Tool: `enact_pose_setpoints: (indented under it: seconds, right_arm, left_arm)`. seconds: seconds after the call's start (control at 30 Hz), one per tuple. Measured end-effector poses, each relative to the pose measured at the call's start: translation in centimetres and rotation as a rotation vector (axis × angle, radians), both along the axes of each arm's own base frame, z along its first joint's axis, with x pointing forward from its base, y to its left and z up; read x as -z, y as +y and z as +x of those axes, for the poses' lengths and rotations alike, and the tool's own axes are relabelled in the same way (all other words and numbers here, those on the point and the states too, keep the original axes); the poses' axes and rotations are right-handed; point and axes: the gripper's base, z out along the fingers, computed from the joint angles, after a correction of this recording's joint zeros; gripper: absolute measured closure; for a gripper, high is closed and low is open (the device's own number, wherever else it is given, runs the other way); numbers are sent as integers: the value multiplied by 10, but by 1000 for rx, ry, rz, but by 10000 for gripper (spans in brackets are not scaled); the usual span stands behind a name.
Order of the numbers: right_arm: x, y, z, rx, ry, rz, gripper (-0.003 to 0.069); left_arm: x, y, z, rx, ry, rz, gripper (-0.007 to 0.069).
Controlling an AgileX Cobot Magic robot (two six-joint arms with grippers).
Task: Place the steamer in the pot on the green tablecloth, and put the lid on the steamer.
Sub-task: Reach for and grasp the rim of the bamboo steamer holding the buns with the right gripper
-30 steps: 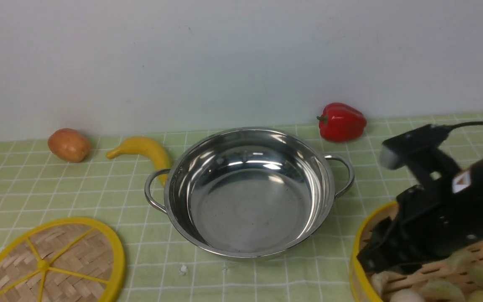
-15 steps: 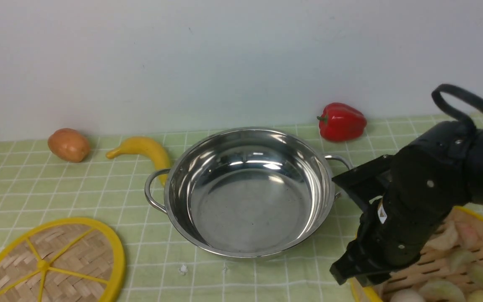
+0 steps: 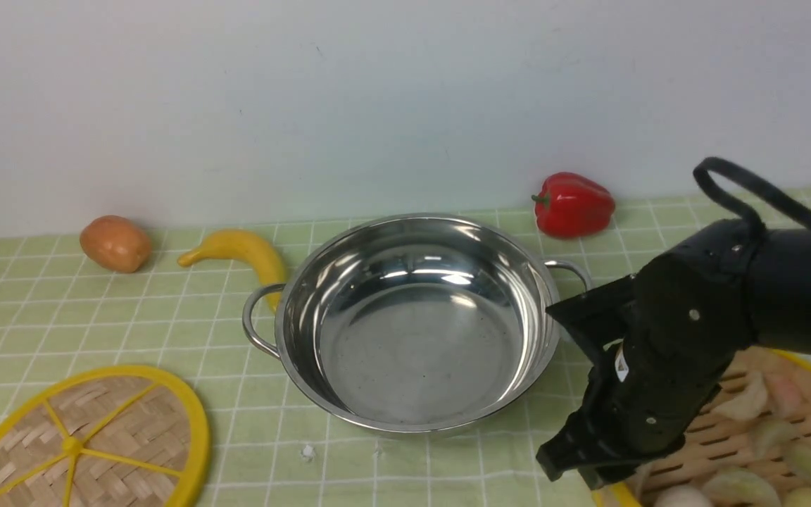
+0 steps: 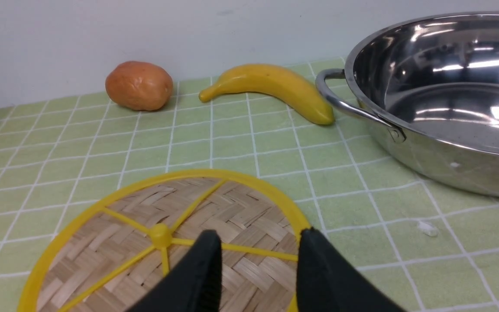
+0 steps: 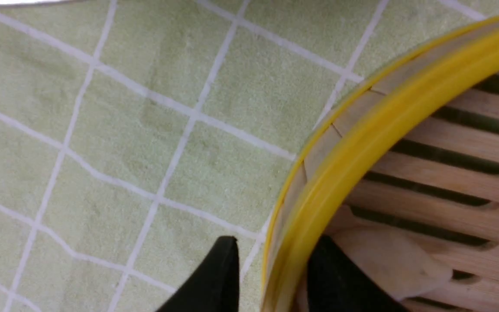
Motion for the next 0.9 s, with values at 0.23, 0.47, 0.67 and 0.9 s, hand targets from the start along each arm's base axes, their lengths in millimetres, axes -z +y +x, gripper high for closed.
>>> enact_pose_setpoints:
  seconds: [0.23, 0.47, 0.67, 0.9]
  right_arm:
    - [12, 2, 2, 8, 34, -10, 417]
    - [15, 1, 0, 4, 60, -35, 541]
    - [13, -4, -2, -7, 78, -80, 605]
    - [-37, -33, -16, -49, -4, -242, 603]
  left_arm:
    - [0, 0, 0, 0, 0, 0, 384]
    - [0, 0, 0, 0, 0, 0, 384]
    - [0, 0, 0, 0, 0, 0, 384]
    - [0, 0, 0, 0, 0, 0, 384]
